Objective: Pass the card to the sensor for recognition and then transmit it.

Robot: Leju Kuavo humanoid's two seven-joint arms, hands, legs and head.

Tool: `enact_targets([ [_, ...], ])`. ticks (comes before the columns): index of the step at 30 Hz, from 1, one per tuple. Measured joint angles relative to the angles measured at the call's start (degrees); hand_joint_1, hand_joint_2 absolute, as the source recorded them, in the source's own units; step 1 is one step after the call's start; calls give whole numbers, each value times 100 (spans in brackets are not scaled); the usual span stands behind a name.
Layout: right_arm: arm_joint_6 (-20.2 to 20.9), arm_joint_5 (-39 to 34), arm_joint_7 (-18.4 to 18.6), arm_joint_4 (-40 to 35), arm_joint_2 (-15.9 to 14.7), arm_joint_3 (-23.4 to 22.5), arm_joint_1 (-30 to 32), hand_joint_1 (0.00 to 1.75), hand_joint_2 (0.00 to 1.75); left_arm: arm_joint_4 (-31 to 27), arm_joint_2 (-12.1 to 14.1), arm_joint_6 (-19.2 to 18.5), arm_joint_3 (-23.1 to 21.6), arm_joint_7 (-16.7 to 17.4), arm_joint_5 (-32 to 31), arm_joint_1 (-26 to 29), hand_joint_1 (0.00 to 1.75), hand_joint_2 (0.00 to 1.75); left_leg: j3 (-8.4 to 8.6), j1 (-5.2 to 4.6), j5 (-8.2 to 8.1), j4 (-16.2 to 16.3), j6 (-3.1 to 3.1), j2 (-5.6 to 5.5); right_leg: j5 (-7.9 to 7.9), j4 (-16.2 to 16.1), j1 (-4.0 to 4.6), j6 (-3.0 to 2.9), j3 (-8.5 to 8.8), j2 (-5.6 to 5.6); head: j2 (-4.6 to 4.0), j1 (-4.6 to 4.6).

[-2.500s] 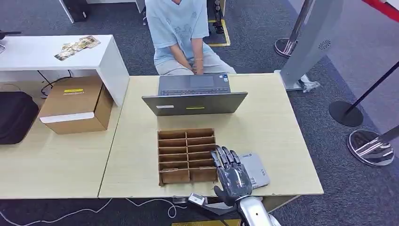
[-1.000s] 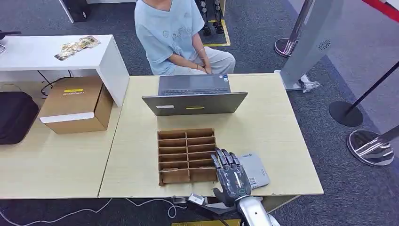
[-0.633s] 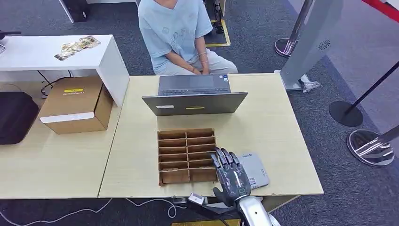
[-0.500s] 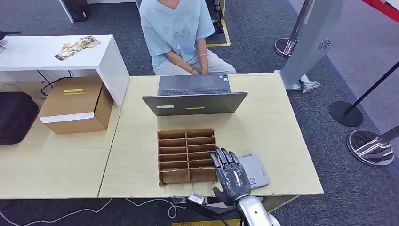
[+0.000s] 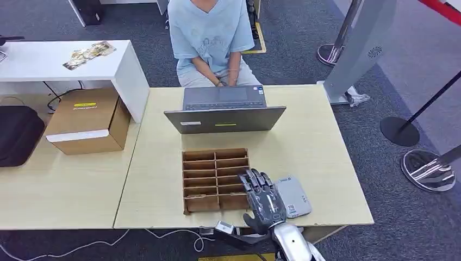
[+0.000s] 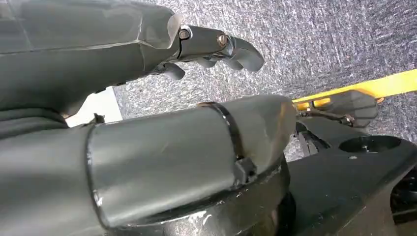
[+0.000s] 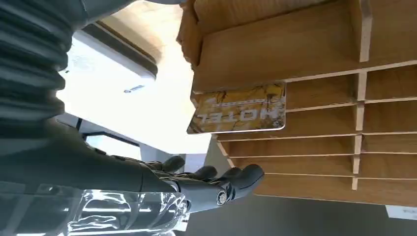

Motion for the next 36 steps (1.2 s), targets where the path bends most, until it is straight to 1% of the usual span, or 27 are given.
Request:
enact_targets([
  [7, -15, -33, -13, 136, 0, 103, -119, 2, 175, 0, -15, -18, 0, -2, -24, -1, 0, 0, 0, 0, 0, 0, 0, 0, 0, 0, 0, 0, 0, 0, 0, 0],
  [8, -15, -33, -13, 157, 0, 118, -133, 45, 175, 0, -15, -17, 0, -2, -24, -1, 0, 0, 0, 0, 0, 0, 0, 0, 0, 0, 0, 0, 0, 0, 0, 0],
  [9, -15, -35, -13, 177, 0, 125, -144, 119, 175, 0, -15, -20, 0, -2, -24, 0, 0, 0, 0, 0, 0, 0, 0, 0, 0, 0, 0, 0, 0, 0, 0, 0],
  [10, -15, -41, -13, 192, 0, 133, -155, 119, 175, 0, -15, -20, 0, -2, -24, 0, 0, 0, 0, 0, 0, 0, 0, 0, 0, 0, 0, 0, 0, 0, 0, 0],
  [12, -26, -50, -13, 225, 0, 153, -181, 143, 175, 0, -15, -17, 0, -4, -24, -1, 0, 0, 0, 0, 0, 0, 0, 0, 0, 0, 0, 0, 0, 0, 0, 0],
  [17, -100, -114, 0, 288, 0, 190, -274, 136, 175, 0, -15, -17, 0, -2, -24, -1, 0, 0, 1, 0, 0, 0, 0, 0, 0, 0, 0, 0, 0, 0, 0, 0],
  [21, -136, -125, 9, 302, 0, 216, -361, 138, 175, -2, -15, -22, 0, -2, -26, -5, 0, 0, 2, 0, 0, 0, 0, 1, 0, 0, 0, 0, 0, 1, 0, 0],
  [24, -155, -129, 26, 304, 0, 238, -396, 134, 175, -2, -15, -24, 0, -2, -26, -6, 0, 0, 2, 0, 0, 0, 0, 1, 0, 0, 0, 0, 1, 0, 2, 0],
  [28, -162, -133, 33, 306, 2, 260, -419, 134, 175, 0, -17, -22, 0, -2, -26, -7, 0, 0, 2, 0, 0, 0, 0, 1, 0, 0, 0, 0, 1, 0, 0, 0],
  [29, -170, -135, 33, 306, 2, 260, -422, 131, 175, 0, -15, -22, 0, -2, -24, -7, 0, 0, 2, 0, 0, 0, 0, 0, 0, 0, 0, 0, 1, 0, 0, 0],
  [32, -177, -135, 29, 306, 2, 264, -422, 134, 175, 0, -17, -22, 0, -2, -24, -7, 0, 0, 2, 0, 0, 0, 0, 1, 0, 0, 0, 0, 1, 0, 0, 0],
  [33, -179, -135, 22, 306, 2, 264, -422, 134, 175, 0, -17, -20, 0, -2, -24, -7, 0, 0, 2, 0, 0, 0, 0, 0, 0, 0, 0, 0, 1, 0, 0, 0],
  [34, -179, -138, 20, 308, 2, 264, -422, 131, 175, 0, -15, -20, 0, -2, -24, -7, 0, 0, 2, 0, 0, 0, 0, 1, 0, 0, 0, 0, 1, 0, 0, 0],
  [36, -188, -140, 13, 308, 2, 264, -422, 134, 175, 0, -15, -20, 0, -2, -24, -7, 0, 0, 2, 0, 0, 0, 0, 0, 0, 0, 0, 0, 1, 1, 0, 0],
])
